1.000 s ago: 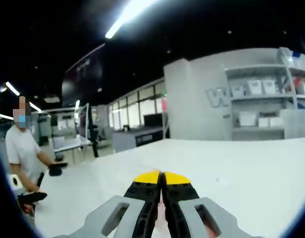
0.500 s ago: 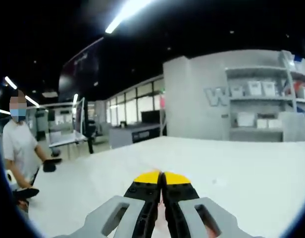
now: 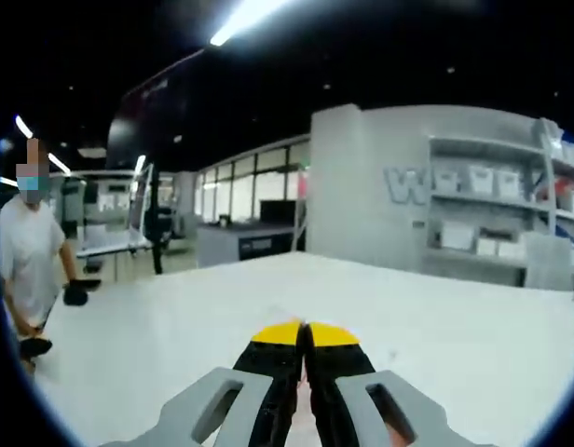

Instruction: Open the resealable bag by pulling the two sides of the seal apart until the entire bag opening is separated and visibly accessible.

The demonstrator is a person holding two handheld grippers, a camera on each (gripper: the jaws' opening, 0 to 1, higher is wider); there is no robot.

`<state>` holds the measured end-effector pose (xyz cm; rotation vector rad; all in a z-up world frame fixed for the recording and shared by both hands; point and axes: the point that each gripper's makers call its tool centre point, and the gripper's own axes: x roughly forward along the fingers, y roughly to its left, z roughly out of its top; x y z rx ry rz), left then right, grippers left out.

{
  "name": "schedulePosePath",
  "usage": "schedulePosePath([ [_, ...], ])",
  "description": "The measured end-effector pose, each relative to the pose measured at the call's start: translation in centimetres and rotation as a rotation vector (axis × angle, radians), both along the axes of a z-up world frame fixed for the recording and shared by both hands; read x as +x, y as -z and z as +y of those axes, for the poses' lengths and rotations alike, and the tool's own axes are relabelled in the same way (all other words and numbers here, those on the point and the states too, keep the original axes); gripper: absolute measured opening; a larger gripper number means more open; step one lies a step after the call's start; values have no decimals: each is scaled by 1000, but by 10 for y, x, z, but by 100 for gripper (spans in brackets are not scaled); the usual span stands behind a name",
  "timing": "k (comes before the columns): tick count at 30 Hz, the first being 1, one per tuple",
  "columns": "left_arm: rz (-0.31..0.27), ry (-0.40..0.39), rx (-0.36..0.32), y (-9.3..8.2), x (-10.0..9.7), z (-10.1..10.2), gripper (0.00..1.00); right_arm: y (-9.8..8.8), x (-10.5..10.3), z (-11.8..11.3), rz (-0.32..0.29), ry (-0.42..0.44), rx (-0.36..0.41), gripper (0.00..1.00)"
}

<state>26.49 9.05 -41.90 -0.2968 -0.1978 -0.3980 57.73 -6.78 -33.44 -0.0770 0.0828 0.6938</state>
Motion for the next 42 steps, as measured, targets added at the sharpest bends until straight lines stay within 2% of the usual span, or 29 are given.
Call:
schedulePosePath([
  [5, -4, -5, 1, -1, -1, 2, 88, 1, 10, 2, 3, 16, 2, 0],
  [9, -4, -11, 3, -2, -1, 3, 88, 4, 22, 5, -3, 37, -32, 0],
  [16, 2, -20, 5, 0, -1, 5, 88, 6, 35, 7, -3, 57, -47, 0],
  [20, 1, -20, 8, 0, -1, 5, 88, 11, 43, 8, 17, 64, -58, 0],
  [30, 0, -26, 13, -2, -3, 6, 88, 24, 56, 17, 21, 76, -97, 0],
  [35, -3, -31, 16, -3, -4, 8, 88, 33, 62, 23, 47, 81, -77, 0],
  [42, 5, -33, 21, -1, -4, 11, 88, 44, 76, 29, 60, 102, -97, 0],
])
